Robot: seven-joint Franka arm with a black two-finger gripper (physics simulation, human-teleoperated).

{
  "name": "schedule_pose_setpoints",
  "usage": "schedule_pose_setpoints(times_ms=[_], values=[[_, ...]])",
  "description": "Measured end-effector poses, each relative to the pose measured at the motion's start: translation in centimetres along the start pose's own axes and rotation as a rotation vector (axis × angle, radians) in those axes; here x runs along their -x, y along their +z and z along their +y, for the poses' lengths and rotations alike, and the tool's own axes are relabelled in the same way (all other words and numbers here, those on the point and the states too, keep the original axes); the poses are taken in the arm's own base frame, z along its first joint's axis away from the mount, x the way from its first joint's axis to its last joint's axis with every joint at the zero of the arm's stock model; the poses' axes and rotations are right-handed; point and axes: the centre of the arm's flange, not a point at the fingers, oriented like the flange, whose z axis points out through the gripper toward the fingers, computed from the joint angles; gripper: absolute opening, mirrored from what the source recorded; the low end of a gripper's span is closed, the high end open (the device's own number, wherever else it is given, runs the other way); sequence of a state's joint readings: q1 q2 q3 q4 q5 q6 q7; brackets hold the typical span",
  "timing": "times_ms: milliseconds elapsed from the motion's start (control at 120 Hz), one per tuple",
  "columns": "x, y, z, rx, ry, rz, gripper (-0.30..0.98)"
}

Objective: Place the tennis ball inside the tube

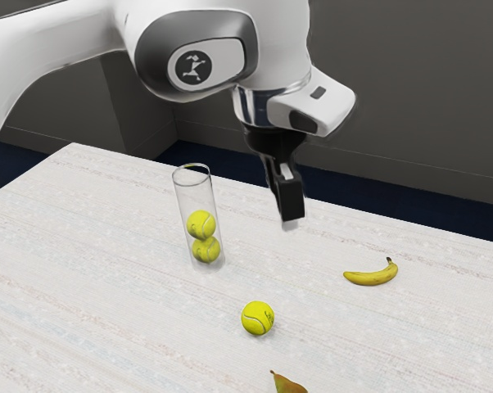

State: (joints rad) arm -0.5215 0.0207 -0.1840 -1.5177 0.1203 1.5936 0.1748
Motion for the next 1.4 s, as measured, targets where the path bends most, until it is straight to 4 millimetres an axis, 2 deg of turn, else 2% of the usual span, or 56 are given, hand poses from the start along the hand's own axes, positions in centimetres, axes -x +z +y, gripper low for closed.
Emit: schedule_pose_setpoints(times_ms=[75,125,167,258,342,408,467,508,550,617,683,833,942,1042,1167,1225,1267,1300,1325,1350,1375,1400], values=[[1.2,0.7,-5.3,-0.003,-0.101,-0.006,0.68],[2.7,1.7,-10.1,-0.005,-0.191,-0.016,0.68],[4.7,3.2,-14.6,-0.006,-0.278,-0.036,0.68],[11.9,6.7,-25.4,-0.009,-0.5,-0.082,0.69],[20.2,7.6,-33.6,-0.042,-0.688,-0.102,0.69],[25.8,7.6,-37.7,-0.076,-0.791,-0.115,0.69],[28.3,7.7,-39.3,-0.092,-0.833,-0.123,0.69],[28.4,7.8,-39.3,-0.097,-0.835,-0.126,0.69],[27.4,8.0,-38.5,-0.098,-0.815,-0.127,0.69],[24.1,8.4,-36.2,-0.094,-0.756,-0.127,0.69],[20.0,8.9,-32.8,-0.079,-0.678,-0.125,0.69],[11.3,10.8,-23.1,-0.04,-0.478,-0.116,0.69],[6.6,11.8,-15.0,-0.022,-0.332,-0.097,0.69],[2.9,12.1,-7.2,-0.009,-0.196,-0.069,0.69],[-0.7,11.8,2.6,0.003,-0.02,-0.017,0.69],[-1.6,12.0,5.7,0.01,0.035,-0.001,0.68],[-1.9,12.6,5.4,0.017,0.031,0.004,0.68],[-1.7,13.4,2.5,0.02,-0.016,0.005,0.68],[-1.1,13.9,-1.4,0.019,-0.082,0.003,0.68],[0.3,14.6,-6.4,0.016,-0.17,-0.001,0.68],[2.6,15.4,-11.9,0.012,-0.27,-0.011,0.68],[5.7,16.4,-17.2,0.008,-0.373,-0.025,0.68]])
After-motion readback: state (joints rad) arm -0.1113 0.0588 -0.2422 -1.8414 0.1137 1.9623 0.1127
